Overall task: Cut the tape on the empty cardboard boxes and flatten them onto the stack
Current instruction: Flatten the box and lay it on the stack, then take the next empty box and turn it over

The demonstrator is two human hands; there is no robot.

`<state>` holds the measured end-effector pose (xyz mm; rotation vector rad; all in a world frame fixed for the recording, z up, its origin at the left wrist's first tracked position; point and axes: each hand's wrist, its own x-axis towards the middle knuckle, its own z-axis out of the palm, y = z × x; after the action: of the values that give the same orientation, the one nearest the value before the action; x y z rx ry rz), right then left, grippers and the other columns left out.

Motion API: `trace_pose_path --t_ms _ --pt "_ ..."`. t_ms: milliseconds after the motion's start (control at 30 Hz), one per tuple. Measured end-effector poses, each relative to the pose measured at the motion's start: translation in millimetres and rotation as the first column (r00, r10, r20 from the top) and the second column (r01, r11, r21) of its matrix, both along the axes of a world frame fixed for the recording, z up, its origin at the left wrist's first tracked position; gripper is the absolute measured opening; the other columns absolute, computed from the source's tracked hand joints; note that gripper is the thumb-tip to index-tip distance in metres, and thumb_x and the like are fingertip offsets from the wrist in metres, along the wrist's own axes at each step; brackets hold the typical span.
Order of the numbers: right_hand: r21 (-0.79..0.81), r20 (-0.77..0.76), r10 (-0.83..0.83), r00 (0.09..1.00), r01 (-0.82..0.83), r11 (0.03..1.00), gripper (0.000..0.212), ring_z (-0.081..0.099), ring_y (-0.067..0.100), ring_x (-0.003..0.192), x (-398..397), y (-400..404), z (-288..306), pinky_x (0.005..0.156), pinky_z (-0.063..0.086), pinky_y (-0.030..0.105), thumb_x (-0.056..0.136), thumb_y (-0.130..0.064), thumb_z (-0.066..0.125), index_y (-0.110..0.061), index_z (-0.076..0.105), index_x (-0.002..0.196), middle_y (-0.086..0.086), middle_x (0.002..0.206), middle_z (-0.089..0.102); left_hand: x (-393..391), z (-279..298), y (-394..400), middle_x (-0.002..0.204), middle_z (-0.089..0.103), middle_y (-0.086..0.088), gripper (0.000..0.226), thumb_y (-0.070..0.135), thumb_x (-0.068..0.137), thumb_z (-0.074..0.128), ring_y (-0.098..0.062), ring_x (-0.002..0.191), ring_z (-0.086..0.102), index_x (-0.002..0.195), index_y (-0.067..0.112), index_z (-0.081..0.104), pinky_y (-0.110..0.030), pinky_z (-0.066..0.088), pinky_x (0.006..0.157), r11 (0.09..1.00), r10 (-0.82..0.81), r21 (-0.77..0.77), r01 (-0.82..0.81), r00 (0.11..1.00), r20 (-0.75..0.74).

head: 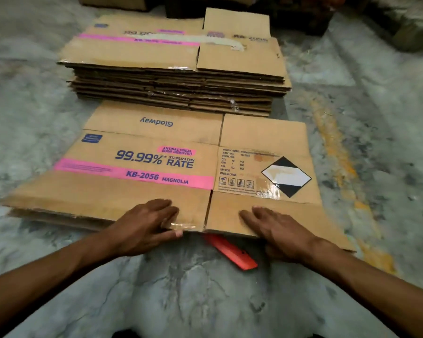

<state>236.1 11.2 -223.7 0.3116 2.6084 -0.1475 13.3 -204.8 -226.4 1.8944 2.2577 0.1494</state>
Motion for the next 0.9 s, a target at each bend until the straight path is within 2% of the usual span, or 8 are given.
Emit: trace_pose_path --t_ms 67,133,233,367,533,600,733,900 --pt "-0.038 -0.088 -0.026 0.996 0.022 0.999 0.07 0.05 0.031 0.117 -9.6 15.7 35.4 0.093 0.044 0.034 0.079 -0.015 0.052 -0.019 0.026 0.144 0.014 0.134 0.046 -8.3 19.5 -5.2 0.117 0.067 -0.012 0.077 0.071 0.074 0.051 -0.025 0.103 0.066 0.122 0.011 0.059 -0.034 0.056 0.08 0.995 -0.089 0.022 0.096 0.97 -0.226" --pt "-0.087 -0.173 -0.041 0.984 0.026 0.996 0.069 0.056 0.025 0.109 -19.6 29.6 75.1 0.085 0.046 0.028 0.071 -0.017 0.048 -0.027 0.04 0.139 0.007 0.127 0.056 -21.5 44.4 -0.3 0.112 0.069 -0.013 0.08 0.039 0.056 0.082 -0.027 0.096 0.069 0.123 0.01 0.053 -0.033 0.056 0.072 0.996 -0.081 0.013 0.092 0.923 -0.376" --pt "-0.063 -0.227 -0.061 0.972 0.048 0.997 0.058 0.06 0.024 0.104 -32.3 43.3 131.6 0.08 0.049 0.029 0.072 -0.016 0.048 -0.03 0.053 0.128 0.003 0.12 0.062 -40.8 91.2 19.7 0.082 0.068 -0.008 0.072 0.003 0.048 0.078 -0.029 0.068 0.067 0.111 0.015 0.047 -0.029 0.046 0.047 0.999 0.012 0.039 0.008 0.875 -0.484" --pt "0.184 -0.364 -0.025 0.931 0.098 0.978 0.033 0.061 0.025 0.095 -46.4 50.6 158.1 0.072 0.047 0.033 0.081 -0.027 0.059 -0.026 0.056 0.114 0.006 0.104 0.064 -49.6 144.6 55.2 0.102 0.062 -0.007 0.033 0.007 0.087 0.047 -0.033 0.092 0.06 0.116 0.021 0.042 -0.038 0.036 0.062 0.991 0.127 0.1 -0.087 0.845 -0.519" --pt "0.112 -0.485 -0.062 0.872 0.133 0.985 0.026 0.062 0.016 0.091 -44.7 85.4 207.7 0.078 0.053 0.032 0.086 -0.023 0.059 -0.029 0.061 0.111 -0.001 0.102 0.065 -67.1 197.4 66.5 0.105 0.068 -0.006 0.041 0.037 0.085 0.055 -0.03 0.09 0.064 0.123 0.026 0.045 -0.033 0.043 0.065 0.976 0.086 0.215 0.011 0.897 -0.434" --pt "0.076 -0.463 -0.102 0.88 0.154 0.985 0.023 0.062 0.015 0.091 -37.1 109.6 240.7 0.078 0.054 0.034 0.085 -0.023 0.061 -0.027 0.064 0.107 -0.002 0.102 0.066 -80.4 216.2 60.7 0.105 0.069 -0.001 0.059 0.055 0.076 0.058 -0.026 0.086 0.067 0.123 0.022 0.049 -0.03 0.047 0.064 0.971 0.077 0.229 0.065 0.826 -0.559" --pt "0.025 -0.383 -0.124 0.915 0.144 0.989 0.031 0.059 0.012 0.098 -21.7 133.2 271.2 0.083 0.053 0.029 0.083 -0.022 0.062 -0.033 0.062 0.112 -0.004 0.114 0.06 -69.8 243.0 77.8 0.109 0.066 -0.003 0.032 0.031 0.093 0.05 -0.025 0.091 0.065 0.121 0.023 0.036 -0.033 0.042 0.064 0.983 0.182 0.117 -0.14 0.736 -0.652" --pt "0.008 -0.405 -0.121 0.906 0.136 0.991 0.03 0.055 0.002 0.091 4.7 154.9 339.7 0.082 0.051 0.021 0.091 -0.019 0.057 -0.037 0.051 0.115 -0.014 0.105 0.058 -53.8 326.7 122.3 0.108 0.065 -0.005 0.032 0.033 0.096 0.043 -0.027 0.093 0.063 0.126 0.021 0.041 -0.033 0.038 0.065 0.972 0.207 0.078 -0.223 0.649 -0.732"
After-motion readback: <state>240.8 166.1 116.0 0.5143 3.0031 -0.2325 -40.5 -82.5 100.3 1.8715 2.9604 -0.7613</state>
